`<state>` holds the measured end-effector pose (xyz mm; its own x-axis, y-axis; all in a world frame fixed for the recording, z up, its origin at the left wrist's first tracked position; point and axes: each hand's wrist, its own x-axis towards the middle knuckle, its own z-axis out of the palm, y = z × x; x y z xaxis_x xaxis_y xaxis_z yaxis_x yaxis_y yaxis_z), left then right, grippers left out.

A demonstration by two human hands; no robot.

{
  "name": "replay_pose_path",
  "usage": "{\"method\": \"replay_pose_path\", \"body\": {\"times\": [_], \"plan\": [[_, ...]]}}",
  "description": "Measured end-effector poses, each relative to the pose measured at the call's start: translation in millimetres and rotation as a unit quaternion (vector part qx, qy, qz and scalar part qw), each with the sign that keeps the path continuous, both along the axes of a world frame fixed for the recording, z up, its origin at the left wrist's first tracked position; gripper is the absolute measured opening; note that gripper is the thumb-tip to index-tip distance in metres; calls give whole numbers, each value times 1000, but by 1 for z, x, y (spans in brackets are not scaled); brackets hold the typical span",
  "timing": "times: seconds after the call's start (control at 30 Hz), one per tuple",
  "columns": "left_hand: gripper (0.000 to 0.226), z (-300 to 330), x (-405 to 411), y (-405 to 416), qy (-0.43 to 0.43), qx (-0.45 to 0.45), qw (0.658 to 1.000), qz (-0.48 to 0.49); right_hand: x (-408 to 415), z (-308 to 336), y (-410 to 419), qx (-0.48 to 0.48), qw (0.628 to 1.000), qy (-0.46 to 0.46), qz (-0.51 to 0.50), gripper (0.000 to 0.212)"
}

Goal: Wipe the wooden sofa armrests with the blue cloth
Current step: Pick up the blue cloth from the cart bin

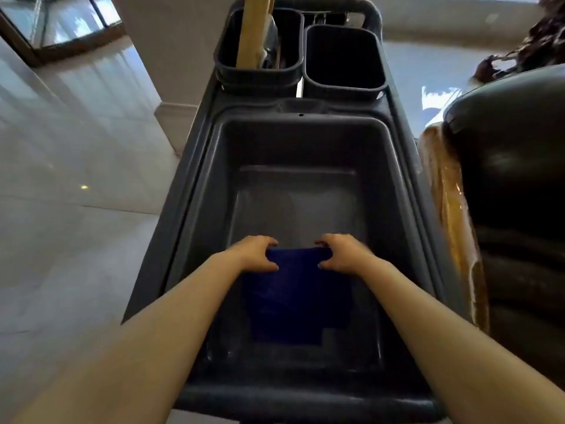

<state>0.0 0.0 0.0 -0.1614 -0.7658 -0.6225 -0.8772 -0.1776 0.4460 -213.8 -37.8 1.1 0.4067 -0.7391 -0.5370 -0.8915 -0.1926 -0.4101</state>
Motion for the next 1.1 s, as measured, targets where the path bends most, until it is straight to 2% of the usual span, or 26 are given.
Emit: {"method": "replay_pose_path", "body": {"times": [0.13, 0.27, 0.33, 0.43, 0.6, 0.83, 1.1], "plan": [[54, -15, -3, 5, -35, -44, 998, 0, 2, -10, 2, -65, 998, 25, 1, 33], [47, -26, -7, 14, -51, -103, 992, 58, 0, -18, 9, -93, 995, 26, -20, 27], [42, -26, -6, 16, -50, -102, 989, 93, 0, -20, 11, -84, 995, 19, -51, 23], [24, -19, -1, 11, -23, -81, 990, 113, -3, -15, 9, -50, 992, -13, -115, 16], [18, 4, 7, 8, 49, -48, 986, 149, -10, 3, 6, -22, 985, -70, -154, 8], [12, 57, 12, 13, 121, -89, 979, 138, -20, 47, 14, -74, 972, -145, -169, 9], [16, 140, -7, 16, 209, -179, 956, 105, -46, 130, 28, -167, 939, -216, -209, 23]]}}
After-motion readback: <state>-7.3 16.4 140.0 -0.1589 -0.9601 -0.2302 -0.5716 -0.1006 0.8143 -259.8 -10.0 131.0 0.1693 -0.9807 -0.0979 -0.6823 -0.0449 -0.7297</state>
